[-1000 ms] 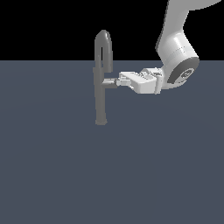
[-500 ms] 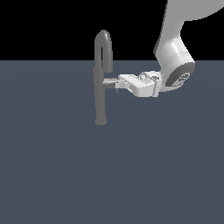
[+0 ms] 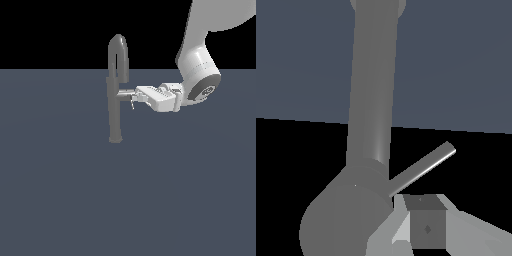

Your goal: Turn on the faucet by rotating a designated handle.

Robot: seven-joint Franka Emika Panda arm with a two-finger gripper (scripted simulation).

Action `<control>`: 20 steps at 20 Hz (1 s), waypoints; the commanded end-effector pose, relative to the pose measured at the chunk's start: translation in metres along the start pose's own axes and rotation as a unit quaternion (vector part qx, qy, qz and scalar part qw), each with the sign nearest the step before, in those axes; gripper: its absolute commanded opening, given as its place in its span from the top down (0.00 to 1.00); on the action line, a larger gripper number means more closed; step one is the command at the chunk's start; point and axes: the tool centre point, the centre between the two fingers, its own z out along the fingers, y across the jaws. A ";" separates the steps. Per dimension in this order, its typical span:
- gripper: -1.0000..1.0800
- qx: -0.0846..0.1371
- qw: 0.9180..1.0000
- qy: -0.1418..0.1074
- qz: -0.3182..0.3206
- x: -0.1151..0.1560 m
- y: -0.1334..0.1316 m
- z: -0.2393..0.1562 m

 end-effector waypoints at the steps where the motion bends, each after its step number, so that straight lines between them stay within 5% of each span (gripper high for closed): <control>1: 1.00 0.005 1.000 0.000 0.015 0.025 -0.003 0.004; 10: 1.00 0.010 1.000 -0.001 0.030 0.056 -0.012 0.004; 11: 1.00 0.010 1.000 -0.001 0.030 0.056 -0.012 0.004; 12: 1.00 -0.013 1.000 -0.006 0.002 0.005 -0.004 -0.006; 20: 1.00 -0.004 1.000 -0.004 0.013 0.027 -0.020 -0.002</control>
